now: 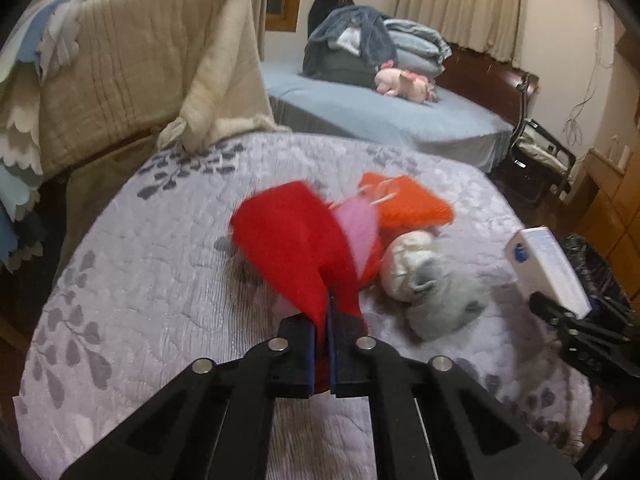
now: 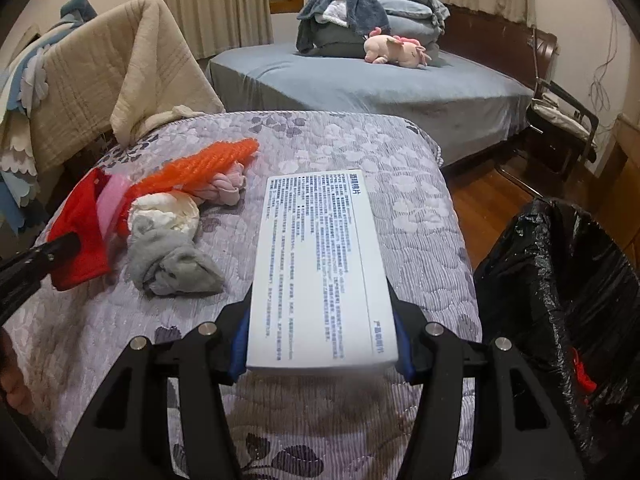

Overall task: Collect trash
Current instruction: 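Carry the red glove over the bin and release it while the right gripper carries the white box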

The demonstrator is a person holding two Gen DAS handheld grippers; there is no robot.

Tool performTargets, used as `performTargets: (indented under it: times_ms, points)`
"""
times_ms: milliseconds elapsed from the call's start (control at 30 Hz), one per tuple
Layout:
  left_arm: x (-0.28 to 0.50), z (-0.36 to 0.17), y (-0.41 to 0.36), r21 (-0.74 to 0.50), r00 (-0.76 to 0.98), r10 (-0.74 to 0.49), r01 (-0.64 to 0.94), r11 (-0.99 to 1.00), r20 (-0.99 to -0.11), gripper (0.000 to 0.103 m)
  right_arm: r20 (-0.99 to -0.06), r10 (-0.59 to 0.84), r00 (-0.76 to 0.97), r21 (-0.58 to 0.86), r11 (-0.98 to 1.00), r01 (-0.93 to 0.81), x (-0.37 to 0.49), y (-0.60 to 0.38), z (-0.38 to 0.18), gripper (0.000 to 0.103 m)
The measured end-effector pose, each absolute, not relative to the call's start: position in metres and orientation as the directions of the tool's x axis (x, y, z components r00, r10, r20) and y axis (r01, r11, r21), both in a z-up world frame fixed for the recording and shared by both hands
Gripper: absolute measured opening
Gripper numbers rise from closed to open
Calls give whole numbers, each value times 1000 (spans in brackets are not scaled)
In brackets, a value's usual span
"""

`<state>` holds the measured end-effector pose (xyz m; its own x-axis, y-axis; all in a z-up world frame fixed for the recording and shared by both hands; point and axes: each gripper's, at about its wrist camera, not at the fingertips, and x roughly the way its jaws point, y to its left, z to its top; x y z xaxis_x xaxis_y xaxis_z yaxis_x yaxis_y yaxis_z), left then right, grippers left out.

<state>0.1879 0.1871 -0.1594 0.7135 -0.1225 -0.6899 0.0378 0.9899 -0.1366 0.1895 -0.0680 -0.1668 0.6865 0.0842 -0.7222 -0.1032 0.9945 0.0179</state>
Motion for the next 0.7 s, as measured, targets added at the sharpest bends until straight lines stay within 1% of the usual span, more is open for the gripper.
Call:
performTargets:
  times_ms: [167,400,700]
  points:
    - [166,-143,189,-147,733,-125,34,989,-668,5,-707,104,700,20,992,-127,182,-65,-157,54]
    - [140,-139,187,-143,727,-119,30,989,-676,5,-707,127,696,25,988,-155,170,-62,-149,54]
    - [131,-97,175,-142,791,-135,61,988,-597,4,-694,140,707,37,987,-159,159,-67,-122,54]
